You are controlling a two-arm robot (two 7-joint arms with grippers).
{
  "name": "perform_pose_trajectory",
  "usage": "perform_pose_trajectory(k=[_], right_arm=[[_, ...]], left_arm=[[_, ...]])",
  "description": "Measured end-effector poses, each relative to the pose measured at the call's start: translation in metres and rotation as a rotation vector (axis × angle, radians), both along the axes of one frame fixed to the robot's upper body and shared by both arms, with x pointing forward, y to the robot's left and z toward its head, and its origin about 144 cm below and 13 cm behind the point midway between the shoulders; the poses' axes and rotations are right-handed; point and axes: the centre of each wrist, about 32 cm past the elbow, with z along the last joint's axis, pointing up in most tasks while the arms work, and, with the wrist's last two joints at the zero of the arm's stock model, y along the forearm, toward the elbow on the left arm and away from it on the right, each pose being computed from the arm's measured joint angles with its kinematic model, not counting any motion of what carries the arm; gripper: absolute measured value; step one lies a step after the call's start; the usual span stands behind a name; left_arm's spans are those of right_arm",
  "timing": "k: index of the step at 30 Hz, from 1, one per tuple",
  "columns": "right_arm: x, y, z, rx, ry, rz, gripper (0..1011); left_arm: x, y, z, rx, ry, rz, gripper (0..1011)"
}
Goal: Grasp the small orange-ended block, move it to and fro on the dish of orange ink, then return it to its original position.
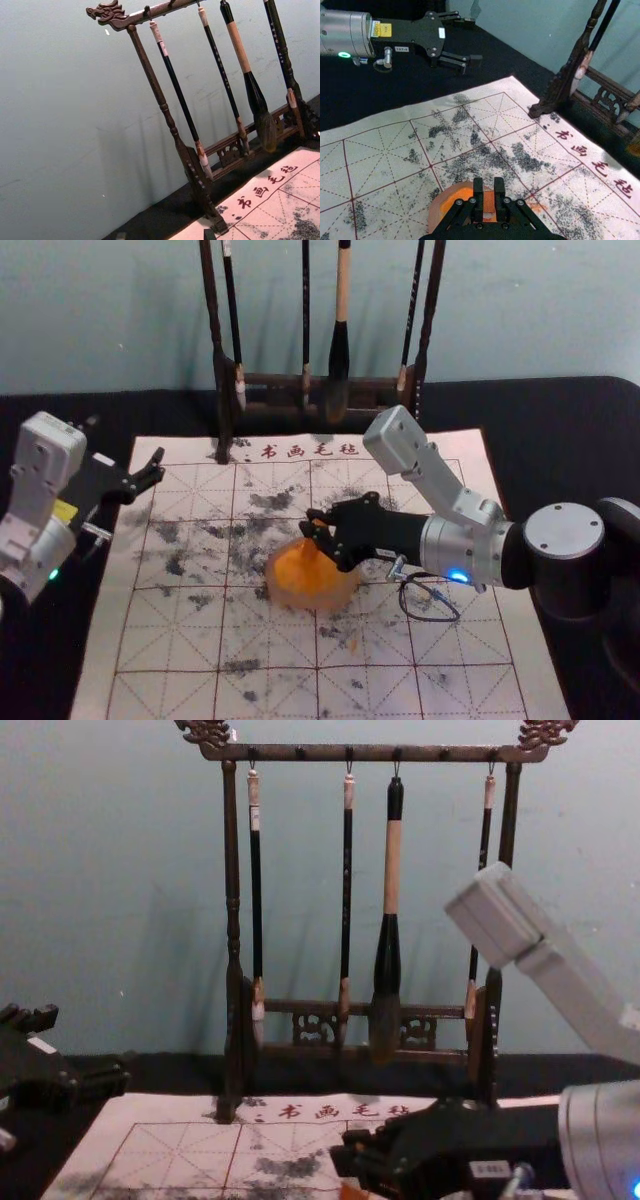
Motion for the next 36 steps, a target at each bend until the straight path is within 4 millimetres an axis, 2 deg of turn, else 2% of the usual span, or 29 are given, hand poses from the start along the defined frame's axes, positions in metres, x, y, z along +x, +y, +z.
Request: perform_pose_trajectory(k=[9, 20, 29, 36], right_arm=[[-0.004, -0.009, 0.013, 0.04, -0.019, -0.003, 126], [-0.015, -0.037, 0.041, 0.127, -0.021, -0.047, 126], [-0.026, -0.065, 0.047, 0.163, 0.044, -0.16, 126], [-0.031, -0.076, 0.044, 0.167, 0.106, -0.239, 126]], left_arm=[[0.0, 0.0, 0.0, 0.0, 0.0, 0.0, 1001], [0.0, 0.0, 0.0, 0.0, 0.0, 0.0, 1001], [0.0, 0.0, 0.0, 0.0, 0.0, 0.0, 1001], [0.0, 0.0, 0.0, 0.0, 0.0, 0.0, 1001]])
